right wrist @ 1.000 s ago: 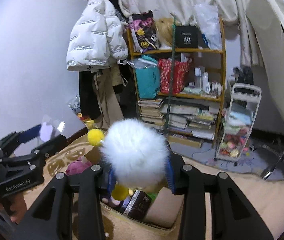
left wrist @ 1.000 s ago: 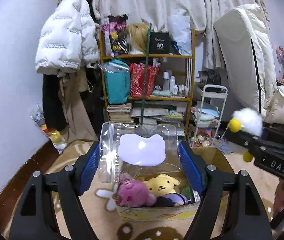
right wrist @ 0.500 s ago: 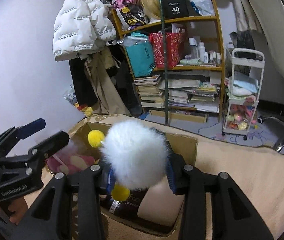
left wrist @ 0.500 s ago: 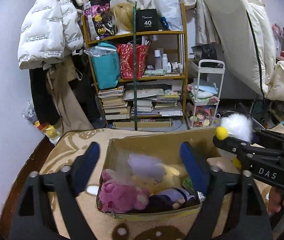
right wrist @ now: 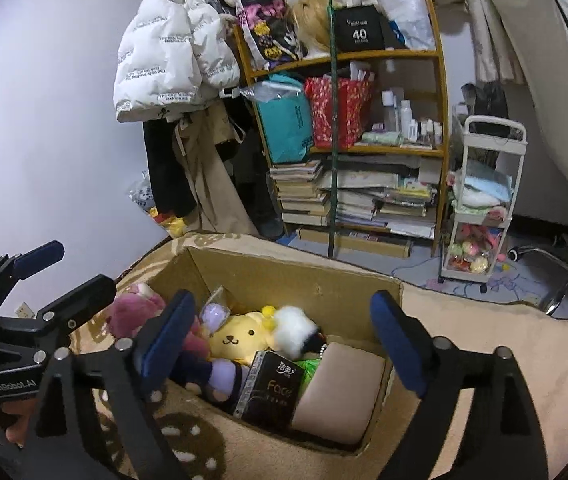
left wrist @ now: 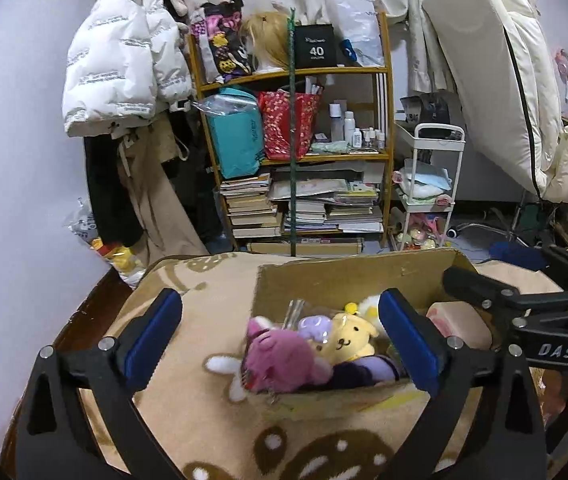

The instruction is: Organize soft objects

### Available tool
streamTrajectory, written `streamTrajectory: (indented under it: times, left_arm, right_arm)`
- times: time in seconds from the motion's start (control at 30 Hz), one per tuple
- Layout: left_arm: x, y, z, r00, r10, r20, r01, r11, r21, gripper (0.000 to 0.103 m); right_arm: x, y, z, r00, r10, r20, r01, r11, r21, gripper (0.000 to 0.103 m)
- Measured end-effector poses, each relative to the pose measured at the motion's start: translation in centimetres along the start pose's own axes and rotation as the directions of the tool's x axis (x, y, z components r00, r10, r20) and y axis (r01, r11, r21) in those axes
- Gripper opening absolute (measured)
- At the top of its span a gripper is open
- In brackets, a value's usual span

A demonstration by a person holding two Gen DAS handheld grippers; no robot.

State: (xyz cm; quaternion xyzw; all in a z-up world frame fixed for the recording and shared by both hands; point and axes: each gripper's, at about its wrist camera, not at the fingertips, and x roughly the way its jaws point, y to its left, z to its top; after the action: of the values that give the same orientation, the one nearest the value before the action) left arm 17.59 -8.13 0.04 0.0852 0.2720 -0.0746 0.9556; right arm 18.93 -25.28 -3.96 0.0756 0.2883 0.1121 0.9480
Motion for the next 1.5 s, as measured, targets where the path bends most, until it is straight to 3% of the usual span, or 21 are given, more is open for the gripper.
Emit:
streamTrajectory:
  times: [0.07, 0.57, 0.87, 1.2, 1.4, 1.5]
  left_arm:
    - [-1.1, 0.4, -0.2, 1.000, 0.009, 0.001, -0.009, 1.000, 0.002, 0.098]
    - [-10.6, 2.6, -2.3, 0.999, 0.026, 0.045, -0.024, 0.999, -0.047, 0.102]
    - [-14.8, 3.8, -4.8, 0.998, 0.021, 0.066, -0.016, 0.997, -0.077, 0.102]
    - [-16.3, 4.4, -7.4, 0.998, 0.017, 0.058, -0.012, 0.995, -0.095, 0.102]
    - [-16.1, 3.7, -8.2, 0.997, 0.022, 0.073, -0.017, 0.997, -0.071, 0.102]
    - [-15.7, 3.7, -8.2, 0.997, 0.025, 0.072, -0.020, 0.997, -0.076, 0.102]
  right_arm:
    - [-1.4, 0.5, 0.1, 0.999, -0.009, 0.034, 0.009, 1.000, 0.001, 0.103]
    - [-10.3, 2.9, -0.3, 0.992, -0.052, 0.111, 0.054, 0.998, -0.011, 0.103]
    - [-15.4, 4.4, -2.3, 0.976, -0.103, 0.191, 0.107, 0.994, -0.009, 0.103]
    - [-18.1, 5.6, -4.9, 0.971, -0.144, 0.191, 0.148, 0.989, -0.005, 0.103]
    - [-18.2, 5.7, -6.2, 0.959, -0.174, 0.224, 0.182, 0.983, -0.014, 0.103]
    - [-17.8, 5.7, -6.4, 0.963, -0.163, 0.215, 0.173, 0.985, -0.028, 0.103]
